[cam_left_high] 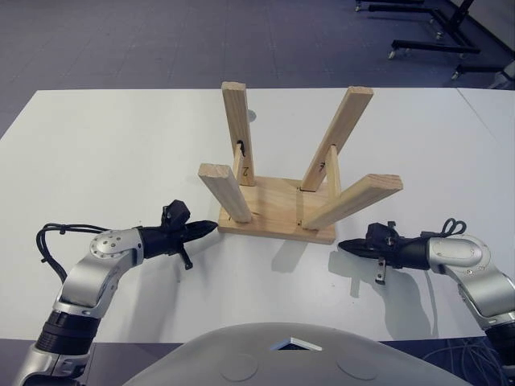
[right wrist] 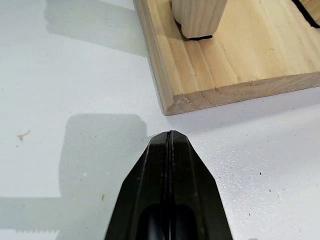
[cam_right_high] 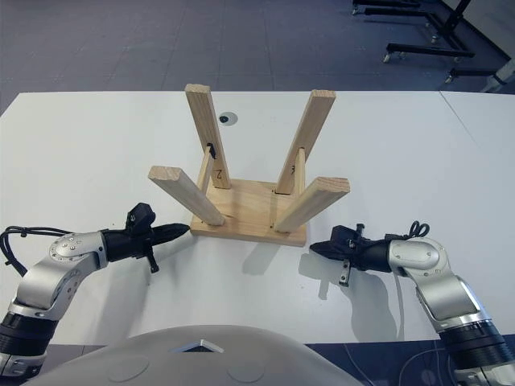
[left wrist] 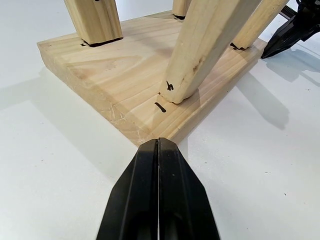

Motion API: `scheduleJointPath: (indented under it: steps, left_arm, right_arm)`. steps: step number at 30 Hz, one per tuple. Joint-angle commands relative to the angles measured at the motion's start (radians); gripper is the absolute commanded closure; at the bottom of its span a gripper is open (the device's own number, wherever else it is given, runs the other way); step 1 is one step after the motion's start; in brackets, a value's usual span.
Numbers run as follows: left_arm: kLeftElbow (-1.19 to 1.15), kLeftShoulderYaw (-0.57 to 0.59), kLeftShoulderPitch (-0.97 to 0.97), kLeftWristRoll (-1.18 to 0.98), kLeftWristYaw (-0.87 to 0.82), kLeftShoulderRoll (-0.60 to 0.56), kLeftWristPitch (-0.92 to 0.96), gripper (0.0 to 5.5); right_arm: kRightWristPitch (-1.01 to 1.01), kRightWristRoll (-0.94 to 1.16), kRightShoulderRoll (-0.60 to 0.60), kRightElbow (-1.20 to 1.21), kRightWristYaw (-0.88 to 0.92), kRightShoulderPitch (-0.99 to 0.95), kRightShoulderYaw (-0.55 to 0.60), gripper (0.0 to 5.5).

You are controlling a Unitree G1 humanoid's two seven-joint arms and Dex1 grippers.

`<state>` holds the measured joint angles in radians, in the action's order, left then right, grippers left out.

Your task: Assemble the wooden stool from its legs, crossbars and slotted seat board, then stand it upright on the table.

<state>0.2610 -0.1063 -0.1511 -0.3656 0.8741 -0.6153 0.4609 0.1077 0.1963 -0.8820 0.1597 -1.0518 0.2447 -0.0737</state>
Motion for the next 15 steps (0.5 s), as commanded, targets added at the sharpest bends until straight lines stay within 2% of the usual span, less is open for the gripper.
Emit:
scheduleJointPath:
  steps: [1,4,9,12,15]
  left_arm:
    - [0.005,-0.006,-0.013,0.026,-0.021,-0.012,0.007,5.5]
    - [0.021,0.055,-0.011,-0.007,-0.039,-0.018,0.019,5.5]
    - [0.004,0.079,-0.023,-0.004,-0.05,-0.022,0.02,5.5]
    - [-0.002,0.039,-0.035,0.029,-0.051,-0.024,0.009,5.5]
    - [-0.002,-0.084,-0.04,0.131,-0.054,-0.025,-0.021,5.5]
  right_arm:
    - [0.014,-0.003,0.001,0.027,-0.006,0.003,-0.01,5.49]
    - [0.016,0.003,-0.002,0.031,-0.005,0.025,-0.002,5.49]
    - [0.007,0.0,-0.007,0.013,-0.008,0.031,0.0,5.49]
    - [0.003,-0.002,-0.012,0.008,-0.014,0.025,-0.001,5.49]
    - [0.005,-0.003,-0.014,0.006,-0.019,0.018,-0.001,5.49]
